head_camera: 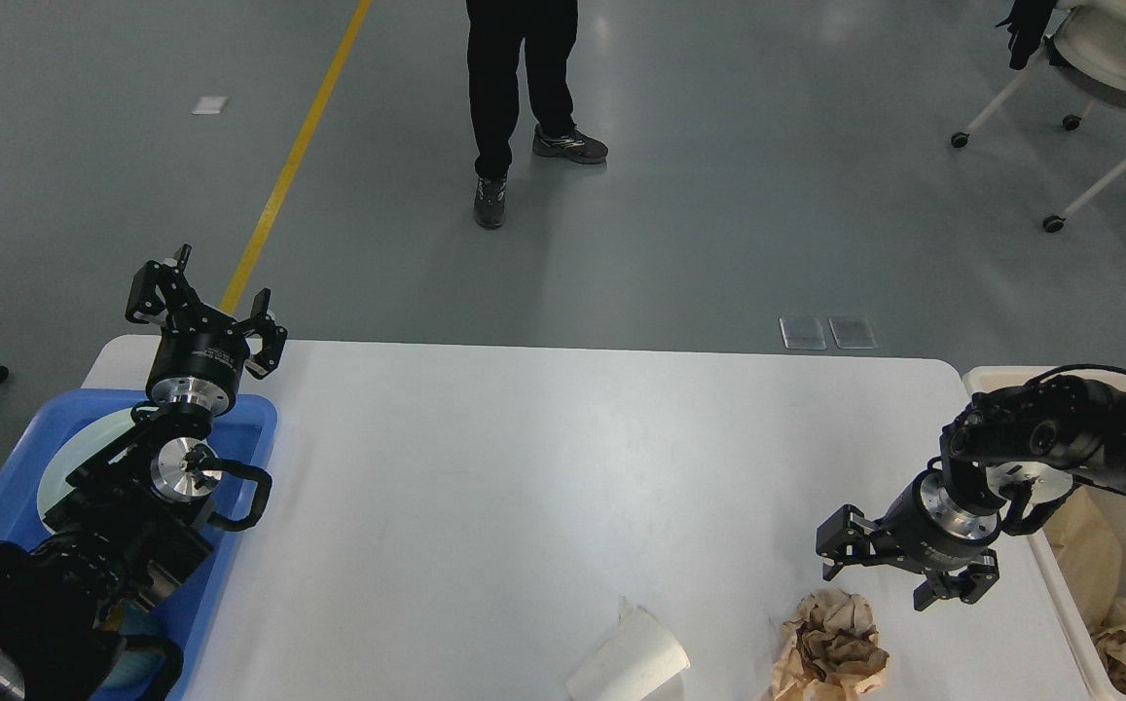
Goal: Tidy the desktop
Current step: 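Move the right gripper down to the second crumpled brown paper, then close the right gripper on the second crumpled paper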
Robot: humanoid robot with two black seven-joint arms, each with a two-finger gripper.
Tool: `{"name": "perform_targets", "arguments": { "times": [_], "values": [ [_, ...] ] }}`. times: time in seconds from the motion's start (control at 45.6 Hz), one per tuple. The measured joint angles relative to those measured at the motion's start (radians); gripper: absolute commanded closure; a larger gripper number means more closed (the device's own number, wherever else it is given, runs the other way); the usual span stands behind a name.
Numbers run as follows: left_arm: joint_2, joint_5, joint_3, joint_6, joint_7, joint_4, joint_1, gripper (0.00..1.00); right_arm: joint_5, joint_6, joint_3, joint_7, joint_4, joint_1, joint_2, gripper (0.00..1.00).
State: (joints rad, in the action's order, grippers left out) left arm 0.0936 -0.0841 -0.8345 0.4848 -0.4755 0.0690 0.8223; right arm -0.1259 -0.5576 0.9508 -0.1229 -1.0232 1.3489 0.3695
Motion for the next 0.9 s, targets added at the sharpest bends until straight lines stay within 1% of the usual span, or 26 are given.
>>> {"name": "perform_targets", "arguments": {
  "times": [0.548,0.767,0.833,0.855,0.877,0.899],
  "values": [
    [0.0,0.0,0.0,0.0,0.0,0.0,0.0,0.04,0.001,0.014,-0.042,0.0,0.015,-0.07,-0.007,0.0],
    [0.0,0.0,0.0,0.0,0.0,0.0,0.0,0.04,0.0,0.019,-0.068,-0.001,0.076,-0.143,-0.027,0.0],
    [0.0,-0.001,0.0,0.0,0.0,0.0,0.0,0.04,0.0,0.025,-0.071,-0.001,0.099,-0.165,-0.04,0.04],
    [0.0,0.0,0.0,0.0,0.0,0.0,0.0,0.04,0.0,0.029,-0.071,-0.001,0.103,-0.17,-0.042,0.1],
    [0.0,0.0,0.0,0.0,0.0,0.0,0.0,0.04,0.0,0.033,-0.072,-0.001,0.107,-0.175,-0.045,0.2],
    [0.0,0.0,0.0,0.0,0.0,0.0,0.0,0.04,0.0,0.043,-0.072,-0.001,0.11,-0.181,-0.047,0.37]
  ]
}}
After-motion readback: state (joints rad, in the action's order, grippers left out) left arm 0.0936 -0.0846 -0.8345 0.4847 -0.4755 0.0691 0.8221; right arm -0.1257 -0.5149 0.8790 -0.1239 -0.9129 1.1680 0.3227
